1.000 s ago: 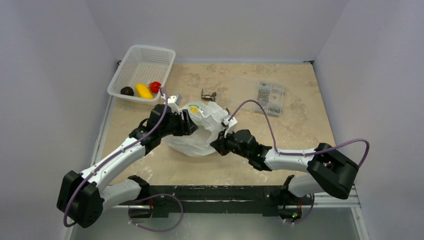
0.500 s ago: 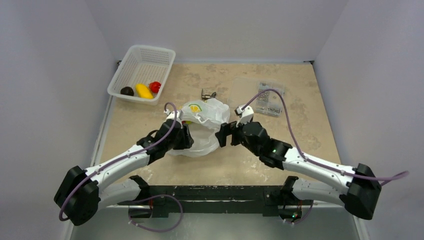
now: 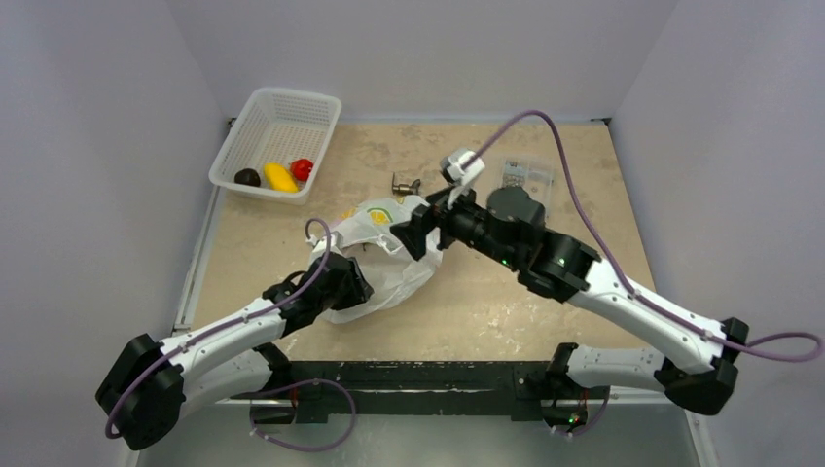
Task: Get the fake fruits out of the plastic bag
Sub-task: Adjust the plastic bag at the center of the board.
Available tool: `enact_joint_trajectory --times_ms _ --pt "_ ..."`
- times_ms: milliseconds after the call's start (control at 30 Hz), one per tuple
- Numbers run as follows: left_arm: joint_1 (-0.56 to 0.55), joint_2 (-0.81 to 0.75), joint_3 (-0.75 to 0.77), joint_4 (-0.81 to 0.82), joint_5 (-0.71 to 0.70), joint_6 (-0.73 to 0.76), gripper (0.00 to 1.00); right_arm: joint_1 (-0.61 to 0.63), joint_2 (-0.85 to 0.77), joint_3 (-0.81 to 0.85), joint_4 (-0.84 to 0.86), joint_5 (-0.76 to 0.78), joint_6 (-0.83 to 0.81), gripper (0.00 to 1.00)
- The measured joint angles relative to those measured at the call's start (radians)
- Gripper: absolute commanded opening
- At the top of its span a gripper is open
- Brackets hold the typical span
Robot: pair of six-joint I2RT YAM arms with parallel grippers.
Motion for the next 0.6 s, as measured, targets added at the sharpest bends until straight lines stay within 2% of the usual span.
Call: enact_joint_trajectory --times_ms 100,233,367,500,600 --pt "0.0 -0.026 -0.012 0.003 -0.013 -0.032 0.46 0.0 0.179 0.187 -0.061 0.026 -0.094 0.99" --pt "0.0 -0.06 -0.047 0.006 -0.024 -0.06 0.46 -0.027 0.38 0.349 -0.144 0.011 -0.215 0.99" --pt "0.0 -0.09 -0.067 0.004 -0.037 -0.071 0.46 -0.137 0.604 0.56 -0.266 -0.119 -0.299 0.99" --pt "0.0 -0.106 -0.068 0.005 -0.038 -0.071 0.46 -0.19 0.73 0.577 -0.378 -0.147 -0.374 0.99" --pt "0.0 -0.121 -0.07 0.005 -0.039 -0.071 0.46 -0.164 0.76 0.493 -0.407 -0.137 -0.403 0.99"
